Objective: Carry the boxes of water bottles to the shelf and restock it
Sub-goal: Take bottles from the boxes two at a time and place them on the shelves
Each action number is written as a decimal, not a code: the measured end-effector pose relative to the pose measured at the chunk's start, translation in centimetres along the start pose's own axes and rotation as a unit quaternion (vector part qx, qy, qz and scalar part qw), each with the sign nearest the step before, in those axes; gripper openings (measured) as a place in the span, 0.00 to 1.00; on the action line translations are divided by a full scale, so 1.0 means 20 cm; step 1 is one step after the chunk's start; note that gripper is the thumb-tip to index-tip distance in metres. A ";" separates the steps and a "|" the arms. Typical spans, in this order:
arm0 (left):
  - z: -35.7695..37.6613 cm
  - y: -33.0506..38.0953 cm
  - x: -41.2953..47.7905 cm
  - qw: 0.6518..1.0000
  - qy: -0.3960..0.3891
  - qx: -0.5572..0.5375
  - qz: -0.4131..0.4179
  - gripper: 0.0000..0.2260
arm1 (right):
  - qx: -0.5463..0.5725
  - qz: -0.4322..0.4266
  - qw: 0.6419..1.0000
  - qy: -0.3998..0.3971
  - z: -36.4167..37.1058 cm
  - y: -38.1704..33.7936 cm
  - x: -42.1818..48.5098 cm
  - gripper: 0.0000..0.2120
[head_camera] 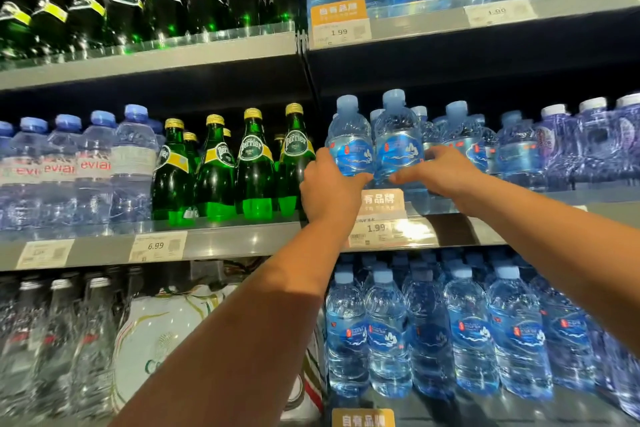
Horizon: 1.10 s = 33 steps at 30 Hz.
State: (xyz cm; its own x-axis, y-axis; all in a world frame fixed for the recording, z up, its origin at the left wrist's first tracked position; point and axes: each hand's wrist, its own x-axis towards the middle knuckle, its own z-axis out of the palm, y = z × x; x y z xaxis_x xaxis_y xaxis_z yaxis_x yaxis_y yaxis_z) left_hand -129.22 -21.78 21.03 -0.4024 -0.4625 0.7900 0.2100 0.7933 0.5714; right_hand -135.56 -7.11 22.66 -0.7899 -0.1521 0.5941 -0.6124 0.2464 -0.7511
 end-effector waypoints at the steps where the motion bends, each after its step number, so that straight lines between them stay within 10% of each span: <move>1: -0.01 0.00 0.00 1.000 0.003 0.001 -0.001 0.24 | -0.006 -0.001 1.000 0.004 0.00 0.00 -0.01 0.23; 22: -0.01 -0.03 -0.02 0.999 -0.031 0.036 -0.019 0.21 | -0.050 0.008 0.998 -0.029 -0.04 -0.03 -0.05 0.26; 33: -0.17 0.01 -0.16 0.972 -0.142 0.181 0.049 0.21 | -0.385 -0.040 0.918 -0.086 -0.11 -0.09 -0.21 0.27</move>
State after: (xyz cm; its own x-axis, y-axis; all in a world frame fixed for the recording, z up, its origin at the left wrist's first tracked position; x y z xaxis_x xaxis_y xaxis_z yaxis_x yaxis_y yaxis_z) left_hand -124.80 -21.55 19.45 -0.6369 -0.2904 0.7142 -0.0464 0.9391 0.3405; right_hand -131.08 -4.77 22.06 -0.7771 -0.3318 0.5348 -0.5172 0.8208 -0.2424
